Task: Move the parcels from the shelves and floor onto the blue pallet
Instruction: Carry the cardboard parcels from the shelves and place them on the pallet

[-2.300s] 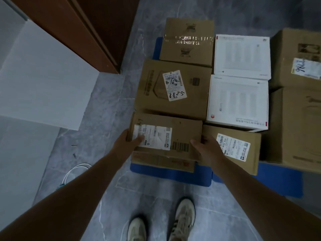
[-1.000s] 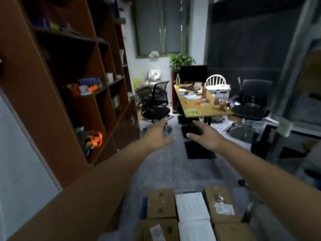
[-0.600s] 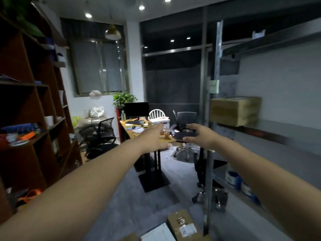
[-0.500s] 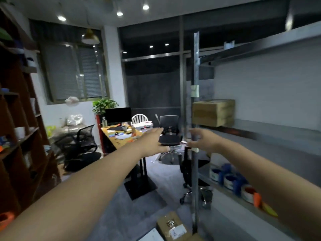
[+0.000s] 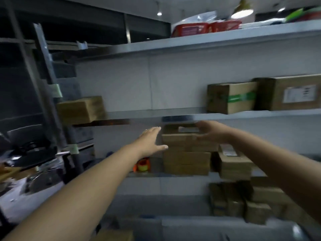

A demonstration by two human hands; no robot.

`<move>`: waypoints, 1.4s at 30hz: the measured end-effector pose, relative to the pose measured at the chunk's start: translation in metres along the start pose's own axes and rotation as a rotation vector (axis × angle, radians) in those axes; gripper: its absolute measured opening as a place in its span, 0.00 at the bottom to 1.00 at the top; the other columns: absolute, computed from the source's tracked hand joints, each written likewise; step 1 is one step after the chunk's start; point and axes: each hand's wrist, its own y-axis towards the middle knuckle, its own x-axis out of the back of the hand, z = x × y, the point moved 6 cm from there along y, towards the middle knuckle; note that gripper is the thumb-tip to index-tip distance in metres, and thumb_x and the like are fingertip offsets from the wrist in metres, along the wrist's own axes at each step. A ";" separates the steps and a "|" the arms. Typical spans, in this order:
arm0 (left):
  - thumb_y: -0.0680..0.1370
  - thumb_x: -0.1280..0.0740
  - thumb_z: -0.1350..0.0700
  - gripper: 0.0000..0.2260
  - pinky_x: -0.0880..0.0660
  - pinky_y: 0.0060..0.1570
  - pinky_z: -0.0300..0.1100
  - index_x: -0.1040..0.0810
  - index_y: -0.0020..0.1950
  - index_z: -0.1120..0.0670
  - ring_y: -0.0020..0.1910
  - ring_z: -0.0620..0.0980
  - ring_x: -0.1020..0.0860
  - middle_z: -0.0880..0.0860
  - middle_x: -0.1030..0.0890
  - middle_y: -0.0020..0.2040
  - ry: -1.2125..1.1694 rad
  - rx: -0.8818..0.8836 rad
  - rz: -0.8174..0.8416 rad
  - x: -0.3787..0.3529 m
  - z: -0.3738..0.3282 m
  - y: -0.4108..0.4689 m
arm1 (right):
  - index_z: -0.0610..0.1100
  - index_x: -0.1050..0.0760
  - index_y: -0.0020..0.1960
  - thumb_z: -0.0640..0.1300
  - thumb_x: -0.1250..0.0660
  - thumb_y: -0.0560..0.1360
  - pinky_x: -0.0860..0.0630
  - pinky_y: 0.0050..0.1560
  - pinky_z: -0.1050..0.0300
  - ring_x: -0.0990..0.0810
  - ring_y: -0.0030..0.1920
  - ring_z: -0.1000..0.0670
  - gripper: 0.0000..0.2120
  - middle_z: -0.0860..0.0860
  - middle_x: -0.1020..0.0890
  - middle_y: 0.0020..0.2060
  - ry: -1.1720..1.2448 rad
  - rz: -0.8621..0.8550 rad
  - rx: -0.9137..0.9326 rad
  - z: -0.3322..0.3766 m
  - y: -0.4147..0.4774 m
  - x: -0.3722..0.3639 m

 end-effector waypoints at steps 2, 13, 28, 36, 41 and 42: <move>0.76 0.32 0.40 0.40 0.47 0.76 0.51 0.47 0.80 0.49 0.79 0.53 0.48 0.50 0.46 0.80 -0.016 -0.094 0.024 -0.024 -0.054 0.014 | 0.47 0.34 0.73 0.47 0.28 0.74 0.30 0.66 0.52 0.28 0.67 0.47 0.31 0.48 0.28 0.69 -0.019 -0.064 -0.119 -0.045 -0.038 0.034; 0.76 0.31 0.41 0.40 0.45 0.75 0.52 0.48 0.80 0.50 0.79 0.53 0.47 0.50 0.46 0.80 -0.146 -0.469 0.165 -0.109 -0.316 0.044 | 0.49 0.39 0.76 0.51 0.25 0.71 0.34 0.70 0.51 0.32 0.71 0.48 0.39 0.51 0.32 0.73 -0.047 -0.180 -0.461 -0.217 -0.206 0.148; 0.75 0.30 0.41 0.40 0.41 0.75 0.52 0.46 0.80 0.51 0.78 0.53 0.43 0.51 0.42 0.79 -0.262 -0.698 0.291 -0.243 -0.620 0.047 | 0.47 0.39 0.76 0.49 0.29 0.75 0.35 0.70 0.52 0.33 0.72 0.49 0.33 0.49 0.32 0.73 -0.085 -0.334 -0.680 -0.424 -0.398 0.279; 0.75 0.30 0.40 0.41 0.42 0.75 0.54 0.47 0.80 0.52 0.78 0.53 0.43 0.52 0.42 0.79 -0.212 -0.834 0.378 -0.312 -0.728 0.051 | 0.46 0.39 0.76 0.53 0.31 0.75 0.36 0.70 0.52 0.33 0.72 0.48 0.34 0.48 0.32 0.73 -0.046 -0.430 -0.832 -0.511 -0.473 0.291; 0.76 0.31 0.41 0.40 0.45 0.76 0.50 0.47 0.80 0.54 0.78 0.54 0.43 0.53 0.42 0.79 -0.206 -0.936 0.439 -0.361 -0.793 0.053 | 0.45 0.38 0.76 0.55 0.31 0.75 0.36 0.70 0.54 0.33 0.72 0.47 0.34 0.47 0.32 0.73 -0.057 -0.466 -0.966 -0.567 -0.516 0.302; 0.76 0.31 0.42 0.40 0.44 0.76 0.50 0.47 0.80 0.55 0.78 0.54 0.44 0.53 0.42 0.79 -0.209 -0.956 0.451 -0.372 -0.807 0.055 | 0.44 0.38 0.76 0.55 0.31 0.75 0.36 0.69 0.54 0.33 0.72 0.48 0.34 0.47 0.32 0.73 -0.061 -0.482 -0.991 -0.578 -0.523 0.306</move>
